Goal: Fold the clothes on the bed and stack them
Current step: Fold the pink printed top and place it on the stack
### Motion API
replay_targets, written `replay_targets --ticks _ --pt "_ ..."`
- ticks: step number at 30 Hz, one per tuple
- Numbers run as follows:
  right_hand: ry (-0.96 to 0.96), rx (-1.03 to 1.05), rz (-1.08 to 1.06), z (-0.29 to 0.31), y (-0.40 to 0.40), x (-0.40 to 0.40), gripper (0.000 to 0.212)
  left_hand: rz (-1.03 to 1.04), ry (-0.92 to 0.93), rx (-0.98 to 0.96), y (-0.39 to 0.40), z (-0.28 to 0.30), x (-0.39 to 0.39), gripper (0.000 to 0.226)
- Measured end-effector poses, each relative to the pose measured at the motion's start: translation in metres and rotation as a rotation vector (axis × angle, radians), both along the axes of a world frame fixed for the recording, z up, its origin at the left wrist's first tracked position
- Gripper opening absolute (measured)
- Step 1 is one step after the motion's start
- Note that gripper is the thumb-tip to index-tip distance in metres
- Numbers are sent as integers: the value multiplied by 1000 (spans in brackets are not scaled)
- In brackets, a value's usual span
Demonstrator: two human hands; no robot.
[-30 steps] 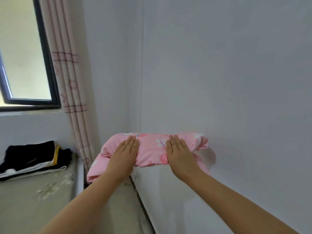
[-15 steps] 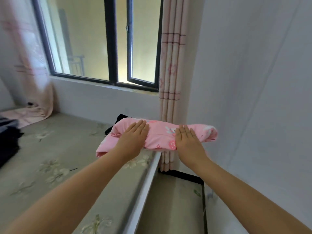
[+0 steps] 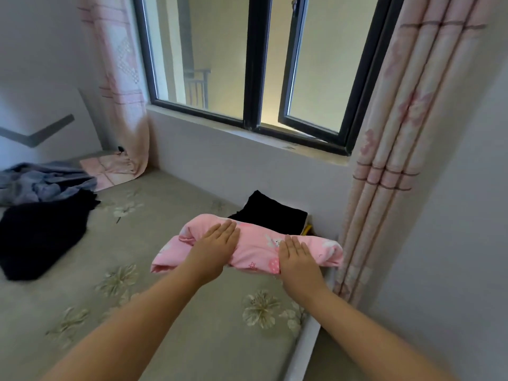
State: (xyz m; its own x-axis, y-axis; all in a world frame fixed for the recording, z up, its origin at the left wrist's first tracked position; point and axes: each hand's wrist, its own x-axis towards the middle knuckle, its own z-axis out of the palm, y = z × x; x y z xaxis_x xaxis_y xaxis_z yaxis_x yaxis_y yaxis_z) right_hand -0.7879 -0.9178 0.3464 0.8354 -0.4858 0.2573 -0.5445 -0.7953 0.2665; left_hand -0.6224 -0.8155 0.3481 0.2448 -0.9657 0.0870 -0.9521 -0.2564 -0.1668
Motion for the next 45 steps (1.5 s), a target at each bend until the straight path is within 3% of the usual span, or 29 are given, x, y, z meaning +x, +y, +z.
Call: replay_targets --ticks 7,11,13,16,18,20,21,23,25,28,30,31,33,35,37,39,41,45 --pt "63 103 44 -34 -109 72 58 32 61 62 -102 -42 67 66" --pt "141 169 9 -38 -200 117 64 74 68 108 -194 -59 109 66" --pt "207 153 13 -45 -252 142 56 117 24 131 -247 -61 131 67" --pt "64 125 3 -59 -319 179 35 33 -82 -12 -321 -64 165 63" --pt "99 228 -40 -77 -351 201 44 -38 -154 -78 -363 -73 192 45" --pt "73 269 -32 -107 -373 225 44 -22 -145 -131 -398 -96 219 43" --pt "101 337 -29 -122 -379 234 43 69 -48 -96 -412 -111 229 48" --pt "191 465 -75 -151 -390 244 39 328 84 201 -428 -155 242 61" --pt "333 594 -96 -184 -400 248 62 448 208 443 -433 -202 240 76" --pt "364 921 -88 -197 -420 253 61 485 361 498 -436 -242 229 82" --pt "227 1081 -82 -185 -440 260 39 489 362 483 -438 -250 228 77" --pt "171 1083 -66 -178 -453 266 28 494 361 447 -440 -249 230 72" --pt "53 878 14 -179 -481 276 32 480 387 300 -448 -246 232 58" --pt "147 673 41 -192 -498 281 49 453 461 112 -456 -246 232 52" --pt "259 614 9 -218 -498 277 60 499 577 -7 -462 -248 228 66" --pt "235 537 14 -236 -490 270 63 563 619 65 -465 -261 219 91" --pt "115 464 33 -250 -486 266 57 579 572 167 -467 -277 215 104" --pt "87 481 17 -286 -487 271 56 616 560 267 -478 -311 223 127"
